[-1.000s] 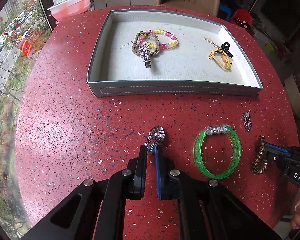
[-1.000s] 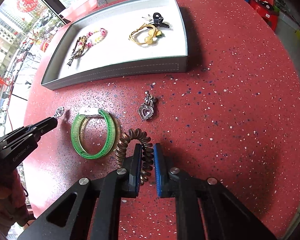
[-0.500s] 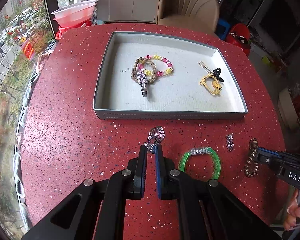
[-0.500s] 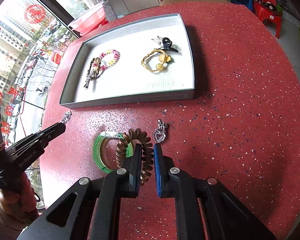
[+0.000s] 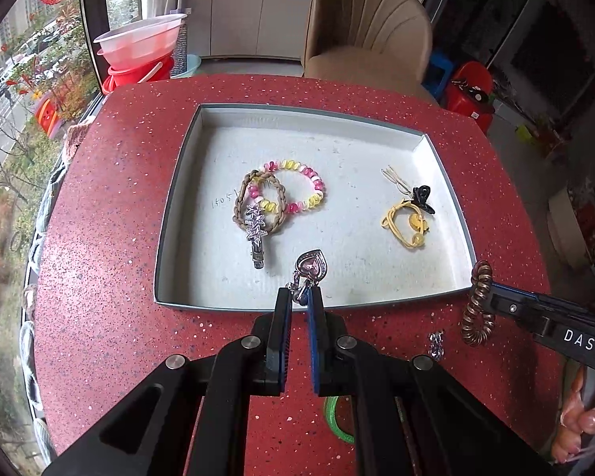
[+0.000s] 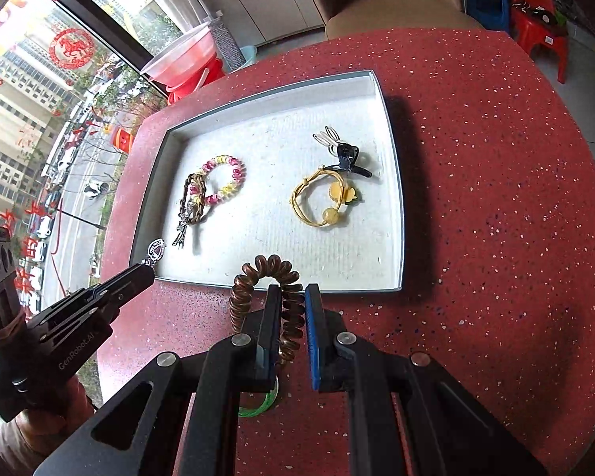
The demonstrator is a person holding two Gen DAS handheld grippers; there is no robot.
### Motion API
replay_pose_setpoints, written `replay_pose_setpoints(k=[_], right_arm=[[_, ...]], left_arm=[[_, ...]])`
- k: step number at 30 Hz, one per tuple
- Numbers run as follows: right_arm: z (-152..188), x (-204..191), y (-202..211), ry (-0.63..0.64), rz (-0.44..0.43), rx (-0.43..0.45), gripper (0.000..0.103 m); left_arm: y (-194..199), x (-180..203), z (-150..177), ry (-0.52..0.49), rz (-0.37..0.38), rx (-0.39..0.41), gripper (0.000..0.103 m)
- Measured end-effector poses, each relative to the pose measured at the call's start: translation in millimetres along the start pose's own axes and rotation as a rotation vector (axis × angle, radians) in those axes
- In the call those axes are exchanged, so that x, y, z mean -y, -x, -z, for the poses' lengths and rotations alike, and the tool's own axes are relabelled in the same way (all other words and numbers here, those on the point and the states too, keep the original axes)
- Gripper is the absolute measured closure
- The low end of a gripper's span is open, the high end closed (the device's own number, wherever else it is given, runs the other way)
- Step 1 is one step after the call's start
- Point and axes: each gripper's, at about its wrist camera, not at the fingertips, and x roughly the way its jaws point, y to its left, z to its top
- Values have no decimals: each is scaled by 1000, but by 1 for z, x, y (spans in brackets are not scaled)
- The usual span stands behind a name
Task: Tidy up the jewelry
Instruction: 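Carry the coil hair tie with the right tool while the left tool carries the heart brooch into the tray, then release the coil hair tie beside the yellow hair tie while the left tool releases the brooch by the bracelets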
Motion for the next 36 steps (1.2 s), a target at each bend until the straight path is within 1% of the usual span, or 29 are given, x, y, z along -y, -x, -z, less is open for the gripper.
replay_pose_setpoints(k=[8, 15, 21, 30, 36], right_arm=[[-28, 1, -25, 16, -6, -29, 90], [-57, -3, -43, 42, 0, -26, 91], [-79, -4, -56, 58, 6, -29, 91], [-90, 3, -80, 68, 29, -69, 90], [-91, 4, -88, 67, 39, -81, 89]], left_arm=[[-27, 9, -20, 0, -11, -25, 76], [-50, 10, -35, 17, -55, -43, 77], [-64, 14, -42, 10, -93, -50, 76], [-83, 22, -42, -29, -152, -67, 76], [-88, 27, -40, -52, -166, -76, 76]])
